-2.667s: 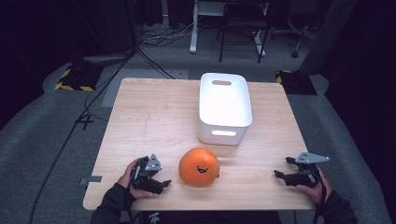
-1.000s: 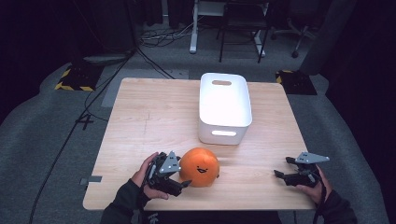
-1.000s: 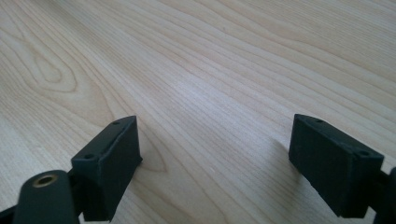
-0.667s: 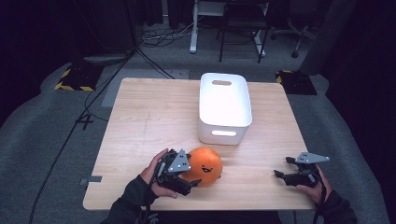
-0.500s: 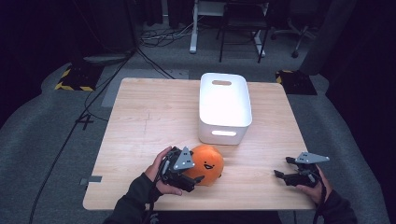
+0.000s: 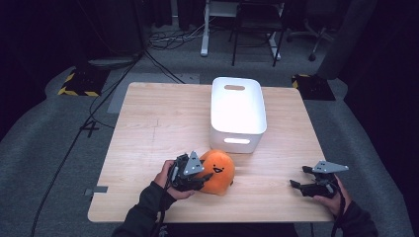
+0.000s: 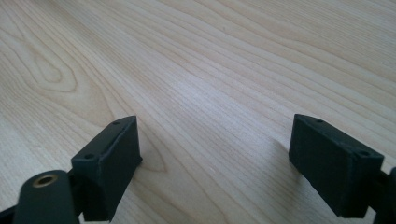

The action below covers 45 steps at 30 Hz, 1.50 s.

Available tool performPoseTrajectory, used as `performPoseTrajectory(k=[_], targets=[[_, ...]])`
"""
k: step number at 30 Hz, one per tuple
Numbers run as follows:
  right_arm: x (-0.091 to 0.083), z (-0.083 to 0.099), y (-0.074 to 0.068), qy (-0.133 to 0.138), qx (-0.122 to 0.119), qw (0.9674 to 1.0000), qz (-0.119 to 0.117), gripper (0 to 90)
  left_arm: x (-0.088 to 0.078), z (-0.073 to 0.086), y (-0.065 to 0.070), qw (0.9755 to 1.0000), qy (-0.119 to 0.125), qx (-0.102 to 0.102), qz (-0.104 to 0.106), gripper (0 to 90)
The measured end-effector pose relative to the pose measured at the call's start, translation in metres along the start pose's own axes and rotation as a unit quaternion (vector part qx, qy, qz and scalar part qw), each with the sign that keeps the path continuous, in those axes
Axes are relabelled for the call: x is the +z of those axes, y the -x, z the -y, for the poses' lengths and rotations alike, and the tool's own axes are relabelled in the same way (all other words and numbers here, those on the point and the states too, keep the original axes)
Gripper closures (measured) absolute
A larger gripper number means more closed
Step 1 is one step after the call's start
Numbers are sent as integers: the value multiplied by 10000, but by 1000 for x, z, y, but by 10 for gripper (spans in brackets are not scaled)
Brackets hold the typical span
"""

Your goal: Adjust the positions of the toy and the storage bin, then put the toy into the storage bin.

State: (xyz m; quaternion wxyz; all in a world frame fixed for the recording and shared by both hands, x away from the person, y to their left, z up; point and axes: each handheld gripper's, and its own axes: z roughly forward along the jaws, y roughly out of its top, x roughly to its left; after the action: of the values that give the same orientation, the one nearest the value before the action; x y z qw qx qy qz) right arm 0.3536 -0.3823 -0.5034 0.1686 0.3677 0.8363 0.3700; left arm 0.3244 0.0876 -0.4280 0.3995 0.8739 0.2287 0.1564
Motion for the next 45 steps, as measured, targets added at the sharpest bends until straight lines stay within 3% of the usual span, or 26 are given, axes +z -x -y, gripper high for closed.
performPoseTrajectory(k=[1, 5, 14, 21, 29, 45], targets=[[0, 0, 0, -1, 1, 10000, 0, 167, 0, 1, 0, 9999, -3, 99, -15, 593], [0, 0, 0, -1, 0, 10000, 0, 167, -1, 1, 2, 9997, 88, 191, -108, 662], [0, 0, 0, -3, -6, 10000, -5, 167, -2, 3, 1, 9992, 322, 121, -204, 693], [0, 0, 0, -7, -1, 10000, -13, 167, -7, 3, -6, 9990, 379, 227, -91, 727], [1, -1, 1, -6, 5, 10000, 4, 167, -13, 7, -16, 9982, 568, 28, -192, 747], [1, -1, 0, -13, 5, 10000, 8, 167, -28, 8, -25, 9953, 796, -39, -548, 756]])
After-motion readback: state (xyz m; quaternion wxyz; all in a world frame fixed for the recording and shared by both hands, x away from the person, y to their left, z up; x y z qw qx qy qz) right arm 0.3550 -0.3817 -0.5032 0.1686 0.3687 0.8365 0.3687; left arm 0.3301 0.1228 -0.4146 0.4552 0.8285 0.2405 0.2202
